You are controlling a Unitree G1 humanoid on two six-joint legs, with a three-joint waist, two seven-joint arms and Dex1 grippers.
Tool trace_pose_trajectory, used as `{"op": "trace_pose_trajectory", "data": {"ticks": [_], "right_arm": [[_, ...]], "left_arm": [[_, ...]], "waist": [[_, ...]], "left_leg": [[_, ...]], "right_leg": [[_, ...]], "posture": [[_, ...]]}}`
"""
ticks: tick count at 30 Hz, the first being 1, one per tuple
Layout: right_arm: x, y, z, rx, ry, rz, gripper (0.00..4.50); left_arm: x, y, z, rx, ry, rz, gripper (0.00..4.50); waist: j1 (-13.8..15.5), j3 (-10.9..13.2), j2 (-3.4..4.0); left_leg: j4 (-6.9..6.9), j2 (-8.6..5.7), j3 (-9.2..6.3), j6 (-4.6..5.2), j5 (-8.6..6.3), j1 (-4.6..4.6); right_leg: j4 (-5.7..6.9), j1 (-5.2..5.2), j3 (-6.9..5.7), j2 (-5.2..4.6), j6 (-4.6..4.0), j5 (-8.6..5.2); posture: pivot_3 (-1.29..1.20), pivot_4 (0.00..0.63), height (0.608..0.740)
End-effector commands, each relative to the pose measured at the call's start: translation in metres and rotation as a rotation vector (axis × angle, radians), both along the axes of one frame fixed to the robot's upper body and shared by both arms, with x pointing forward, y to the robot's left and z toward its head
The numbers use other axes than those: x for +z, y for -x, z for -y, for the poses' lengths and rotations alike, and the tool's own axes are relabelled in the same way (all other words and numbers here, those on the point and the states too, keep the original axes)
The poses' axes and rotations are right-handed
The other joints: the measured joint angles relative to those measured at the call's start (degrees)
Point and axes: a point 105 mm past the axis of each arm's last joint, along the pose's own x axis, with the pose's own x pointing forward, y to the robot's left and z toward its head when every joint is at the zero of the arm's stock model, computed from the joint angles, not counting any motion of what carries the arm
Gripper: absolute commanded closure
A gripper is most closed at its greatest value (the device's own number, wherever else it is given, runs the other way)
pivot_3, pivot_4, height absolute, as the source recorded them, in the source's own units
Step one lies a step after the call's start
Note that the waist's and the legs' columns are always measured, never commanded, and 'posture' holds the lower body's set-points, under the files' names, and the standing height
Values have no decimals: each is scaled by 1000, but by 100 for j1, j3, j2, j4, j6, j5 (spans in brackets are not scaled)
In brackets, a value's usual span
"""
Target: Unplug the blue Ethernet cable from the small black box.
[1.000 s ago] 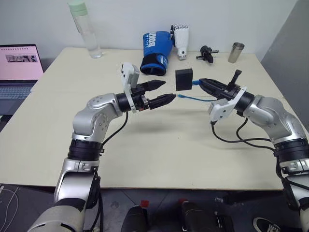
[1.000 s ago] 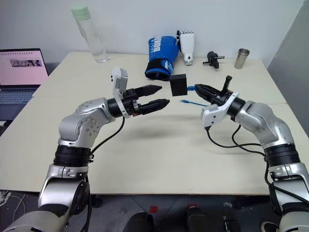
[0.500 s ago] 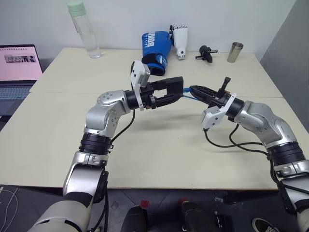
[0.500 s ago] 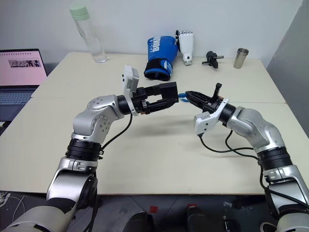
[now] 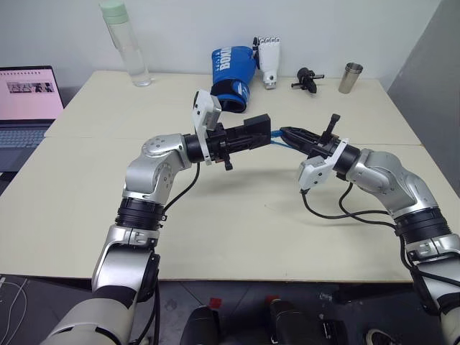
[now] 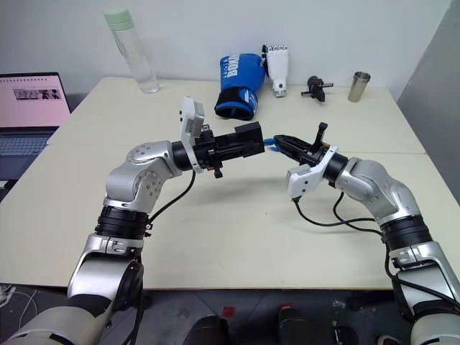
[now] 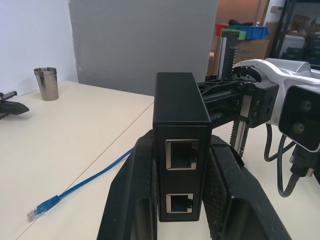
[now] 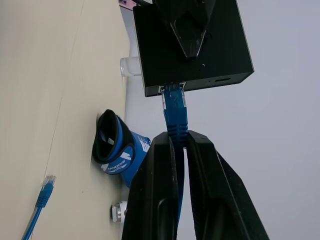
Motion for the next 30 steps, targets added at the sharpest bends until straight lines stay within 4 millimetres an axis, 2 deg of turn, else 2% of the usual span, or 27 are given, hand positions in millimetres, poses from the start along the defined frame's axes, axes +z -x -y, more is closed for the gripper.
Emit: {"op": "trace_pose_trajectory", "data": {"ticks": [1, 3, 4, 6, 10, 12, 14, 16, 18, 20, 22, 26, 30], "right_arm": [[13, 4, -2, 22, -67, -38, 4450], [12, 5, -6, 35, -125, -151, 3739], [11, 7, -8, 46, -136, -206, 3664], [7, 13, -11, 71, -110, -314, 3147], [15, 19, 4, 67, -131, -543, 2131], [22, 23, 12, 63, -139, -670, 1725], [28, 26, 21, 57, -195, -881, 1725], [40, 28, 27, 66, -278, -1055, 1428], [55, 35, 28, 105, -351, -1228, 902], [81, 45, 24, 212, -453, -1437, 484], [91, 46, 18, 250, -493, -1496, 27], [81, 41, 2, 248, -496, -1494, 27], [70, 42, -6, 253, -477, -1532, 27]], "left_arm": [[10, -4, -6, 30, 7, 36, 3707], [11, -2, -4, 6, 1, 20, 3707], [11, -1, -3, -7, -3, 17, 3707], [11, 3, -2, -37, -18, 18, 3707], [10, 4, -7, -79, -41, 9, 3707], [12, 5, -10, -105, -54, 5, 3707], [16, 8, -11, -139, -61, 7, 3707], [20, 11, -12, -169, -59, 7, 3707], [24, 12, -13, -191, -50, -2, 3707], [30, 17, -15, -233, -34, -15, 3707], [34, 21, -15, -263, -31, -15, 3707], [36, 23, -13, -272, -27, -12, 3707], [37, 21, -13, -268, -30, -5, 3707]], "waist": [[0, 0, 0], [-1, 0, 0], [-1, 0, 0], [1, 0, 0], [4, 0, 0], [17, 0, 0], [18, 0, 1], [17, 0, 1], [18, 1, 2], [5, 4, 6], [-8, 4, 7], [-1, 2, 4], [9, 3, 6]], "left_leg": [[0, 0, 0, 0, 0, 0], [0, 0, -1, 1, -1, 0], [0, 0, -1, 1, -1, 0], [0, 2, -3, 1, -1, 0], [2, 2, -5, 5, -3, -1], [4, 1, -7, 15, -8, -1], [6, 1, -9, 16, -9, -1], [5, 1, -9, 17, -9, -1], [4, 2, -8, 18, -10, -1], [4, 3, -9, 18, -10, -2], [2, 3, -9, 20, -10, -2], [-2, 7, -23, 25, -13, -4], [4, 4, -22, 24, -13, -22]], "right_leg": [[0, 0, 0, 0, 0, 0], [0, 1, 0, 0, 0, 0], [0, 1, -1, 0, 0, 0], [1, 1, -2, 0, 0, 0], [0, 2, -4, 0, 0, 0], [1, 4, -8, 0, 0, 0], [0, 5, -12, 0, 0, 0], [-1, 5, -12, 0, 0, 0], [1, 3, -12, 1, 0, 0], [2, 1, -12, 3, 0, 0], [4, -3, -9, 5, -2, -1], [-3, 0, -24, 12, -8, -6], [1, -14, -24, 10, -7, -6]], "posture": [[0, 150, 740], [0, 150, 740], [0, 150, 740], [0, 150, 740], [0, 150, 740], [0, 150, 740], [0, 150, 740], [0, 150, 740], [0, 150, 740], [0, 150, 740], [0, 150, 740], [0, 150, 740], [0, 150, 740]]}}
